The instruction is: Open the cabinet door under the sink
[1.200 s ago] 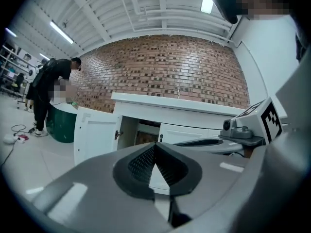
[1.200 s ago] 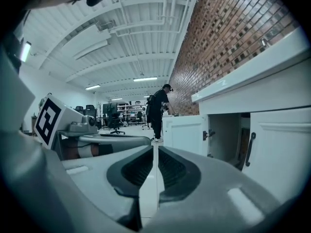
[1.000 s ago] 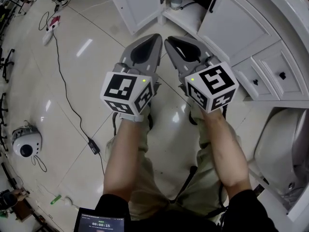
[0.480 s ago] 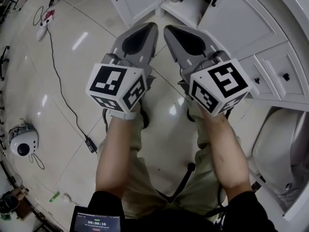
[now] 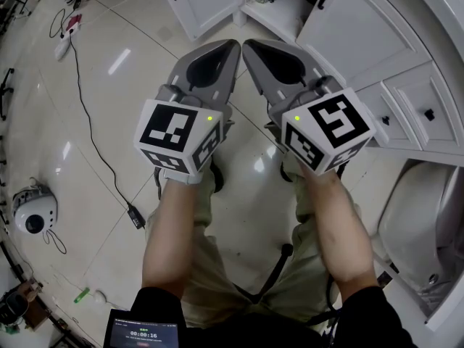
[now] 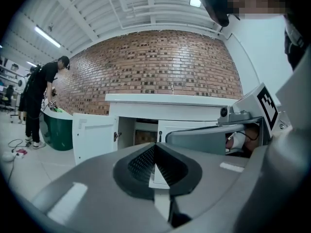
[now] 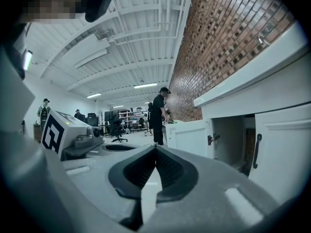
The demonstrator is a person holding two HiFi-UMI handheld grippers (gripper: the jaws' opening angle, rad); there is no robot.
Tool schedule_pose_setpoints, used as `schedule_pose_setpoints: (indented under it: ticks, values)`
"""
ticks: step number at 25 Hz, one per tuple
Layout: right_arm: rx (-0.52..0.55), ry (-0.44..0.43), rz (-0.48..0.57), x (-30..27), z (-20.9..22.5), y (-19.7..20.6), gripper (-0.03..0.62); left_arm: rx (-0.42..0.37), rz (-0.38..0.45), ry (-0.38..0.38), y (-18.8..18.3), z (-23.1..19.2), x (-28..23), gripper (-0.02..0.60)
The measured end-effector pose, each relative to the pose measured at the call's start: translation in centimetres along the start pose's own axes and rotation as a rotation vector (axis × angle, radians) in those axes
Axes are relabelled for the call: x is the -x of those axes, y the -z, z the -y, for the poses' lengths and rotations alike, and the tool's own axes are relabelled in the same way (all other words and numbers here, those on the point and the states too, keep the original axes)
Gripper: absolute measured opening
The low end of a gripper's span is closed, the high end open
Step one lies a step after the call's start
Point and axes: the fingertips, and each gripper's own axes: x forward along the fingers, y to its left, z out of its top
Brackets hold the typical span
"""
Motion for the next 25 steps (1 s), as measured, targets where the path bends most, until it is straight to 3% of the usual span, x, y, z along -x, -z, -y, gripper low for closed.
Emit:
schedule_pose_setpoints:
  ticks: [25]
  values:
    - [0.006,-0.013,-0.033,-0.55,-0.15,0.71,-0.009,0.011,-0.007,-0.024,0.21,-0.79,0.2,0.015]
